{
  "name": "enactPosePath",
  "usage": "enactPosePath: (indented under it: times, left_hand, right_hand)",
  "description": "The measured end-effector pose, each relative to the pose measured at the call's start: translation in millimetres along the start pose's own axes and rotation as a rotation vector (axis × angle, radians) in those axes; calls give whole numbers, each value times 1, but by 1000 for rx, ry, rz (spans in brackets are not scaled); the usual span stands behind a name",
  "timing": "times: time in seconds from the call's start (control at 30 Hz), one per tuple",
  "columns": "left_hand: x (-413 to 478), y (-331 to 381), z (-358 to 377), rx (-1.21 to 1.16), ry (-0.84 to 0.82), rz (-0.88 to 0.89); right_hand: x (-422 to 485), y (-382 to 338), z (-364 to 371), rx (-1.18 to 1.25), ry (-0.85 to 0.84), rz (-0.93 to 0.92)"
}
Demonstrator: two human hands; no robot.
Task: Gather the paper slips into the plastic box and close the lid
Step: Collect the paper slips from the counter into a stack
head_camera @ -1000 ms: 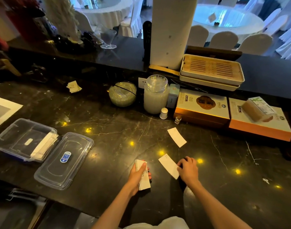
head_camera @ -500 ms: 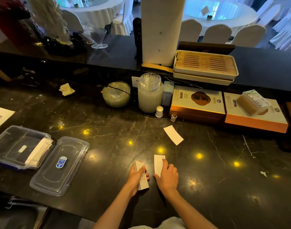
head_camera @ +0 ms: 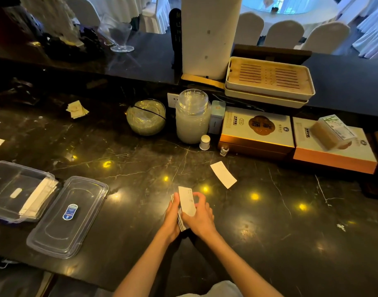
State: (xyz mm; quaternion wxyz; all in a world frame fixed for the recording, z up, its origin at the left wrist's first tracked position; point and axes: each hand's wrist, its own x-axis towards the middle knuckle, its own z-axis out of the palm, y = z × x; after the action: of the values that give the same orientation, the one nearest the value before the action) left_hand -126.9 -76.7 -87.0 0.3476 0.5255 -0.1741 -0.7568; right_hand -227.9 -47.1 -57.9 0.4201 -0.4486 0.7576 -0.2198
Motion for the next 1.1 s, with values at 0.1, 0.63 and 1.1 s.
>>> enactPosePath:
  times: [0.1,0.63,1.1]
  left_hand:
    - [11,3,3,-41,-40,-52]
    - [62,21,-6,-239,-69,-186]
    - [14,43,-48,-229,38,16]
  right_hand:
    - [7,5,-2,-37,-45,-6]
    - [141,38,-94,-500,309,232]
    - [61,-36,10,-379,254,2]
